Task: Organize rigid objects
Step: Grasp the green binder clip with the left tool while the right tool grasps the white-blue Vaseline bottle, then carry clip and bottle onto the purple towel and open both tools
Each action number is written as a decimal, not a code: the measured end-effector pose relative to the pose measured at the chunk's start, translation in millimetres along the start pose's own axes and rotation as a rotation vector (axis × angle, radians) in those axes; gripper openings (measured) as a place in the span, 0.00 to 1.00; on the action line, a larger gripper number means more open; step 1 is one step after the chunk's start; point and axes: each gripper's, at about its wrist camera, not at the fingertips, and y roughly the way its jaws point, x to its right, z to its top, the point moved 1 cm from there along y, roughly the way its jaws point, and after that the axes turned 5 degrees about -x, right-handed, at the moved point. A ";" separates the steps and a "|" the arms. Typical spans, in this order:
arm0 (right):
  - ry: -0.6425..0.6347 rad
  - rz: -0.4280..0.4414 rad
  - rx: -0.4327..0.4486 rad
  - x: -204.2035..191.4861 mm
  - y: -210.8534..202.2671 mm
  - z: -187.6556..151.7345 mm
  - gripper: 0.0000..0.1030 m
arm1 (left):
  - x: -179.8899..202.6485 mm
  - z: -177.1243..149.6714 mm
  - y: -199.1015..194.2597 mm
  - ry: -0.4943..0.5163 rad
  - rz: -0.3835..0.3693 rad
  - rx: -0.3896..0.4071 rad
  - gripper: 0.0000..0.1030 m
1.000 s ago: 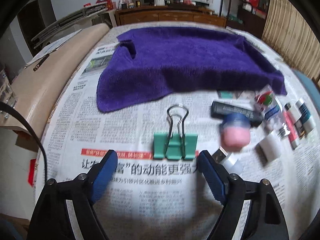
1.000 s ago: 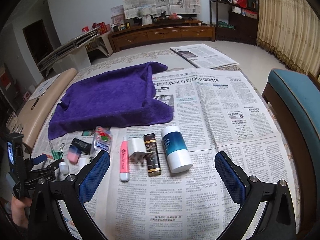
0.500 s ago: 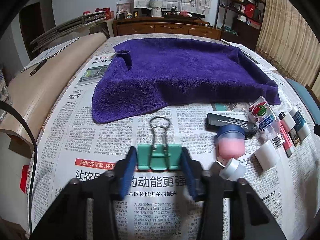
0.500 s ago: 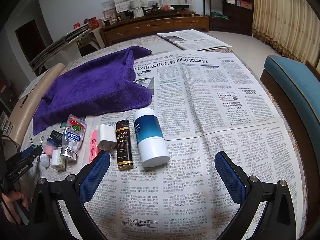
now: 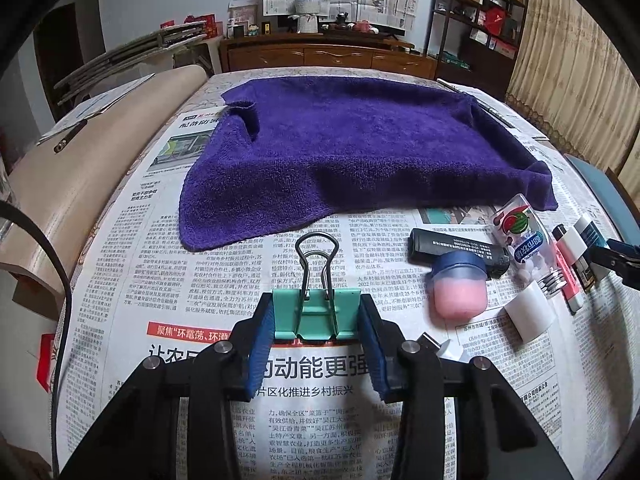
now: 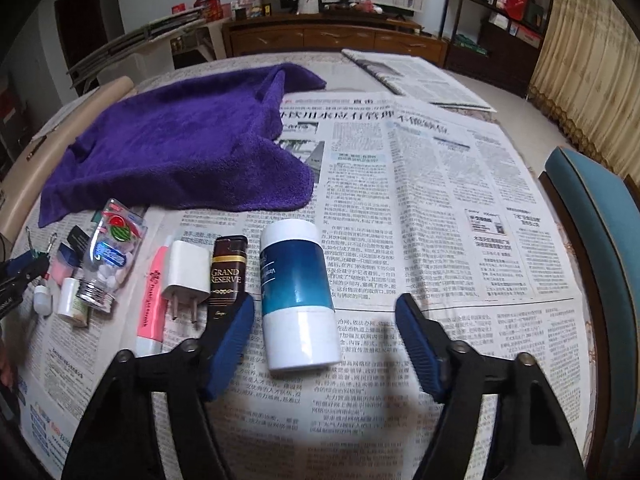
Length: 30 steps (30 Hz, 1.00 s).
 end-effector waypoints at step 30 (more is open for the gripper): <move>0.043 0.170 0.085 -22.8 -28.1 56.4 0.35 | -28.3 61.5 -46.4 -0.016 -0.057 0.074 0.38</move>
